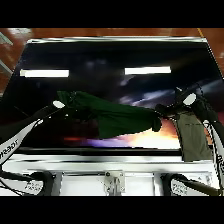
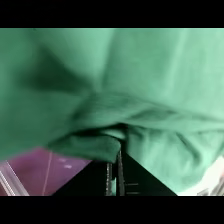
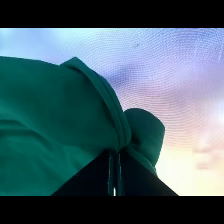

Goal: Fold the shirts.

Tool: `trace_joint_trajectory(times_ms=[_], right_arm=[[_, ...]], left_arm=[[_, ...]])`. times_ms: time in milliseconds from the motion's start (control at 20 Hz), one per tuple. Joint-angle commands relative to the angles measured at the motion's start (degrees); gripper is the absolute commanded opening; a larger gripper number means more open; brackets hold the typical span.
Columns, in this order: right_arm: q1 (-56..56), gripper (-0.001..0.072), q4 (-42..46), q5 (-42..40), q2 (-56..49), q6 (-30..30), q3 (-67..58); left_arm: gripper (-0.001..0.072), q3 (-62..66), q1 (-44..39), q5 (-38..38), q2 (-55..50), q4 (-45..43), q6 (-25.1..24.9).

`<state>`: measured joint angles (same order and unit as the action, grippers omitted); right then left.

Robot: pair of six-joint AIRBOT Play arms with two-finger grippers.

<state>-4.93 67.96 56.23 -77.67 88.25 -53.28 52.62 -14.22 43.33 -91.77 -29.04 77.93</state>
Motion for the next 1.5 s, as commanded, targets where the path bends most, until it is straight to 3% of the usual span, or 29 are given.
trace_joint_trajectory(times_ms=[0,200,400,600,700,800,950,1200,1450], right_arm=[[0.04,0.006,-0.13,2.01,0.48,-0.04,-0.11],[0.04,0.006,-0.13,2.67,7.89,-2.14,-2.4],[0.04,0.0059,-3.65,5.64,20.0,-1.9,-13.44],[0.04,0.0059,-7.56,6.38,32.37,-0.04,-27.69],[0.04,0.0059,-4.31,6.47,37.33,3.89,-32.48],[0.04,0.0059,-2.12,7.06,41.2,6.05,-35.17],[0.04,0.0059,-0.15,9.77,45.16,6.34,-36.83],[0.04,0.0059,10.97,30.45,47.06,7.1,-36.83],[0.04,0.0059,13.51,43.39,45.86,7.13,-36.81]], left_arm=[[0.0039,3.23,0.96,4.81,2.45,-2.25,-3.91],[0.0038,12.24,4.26,11.06,19.89,-20.0,-3.32],[0.0038,34.23,8.7,9.51,37.53,-23.54,-1.53],[0.0038,59.98,10.71,10.6,42.42,-25.44,0.7],[0.0038,67.3,11.08,17.79,42.56,-32.96,7.3],[0.0038,67.73,11.08,24.96,43.58,-38.36,10.14],[0.0039,65.85,11.08,32.94,44.65,-40.09,9.66],[0.0039,65.2,11.08,44.11,44.65,-49.09,9.55],[0.0039,61.13,10.97,48.33,44.68,-44.37,9.62]])
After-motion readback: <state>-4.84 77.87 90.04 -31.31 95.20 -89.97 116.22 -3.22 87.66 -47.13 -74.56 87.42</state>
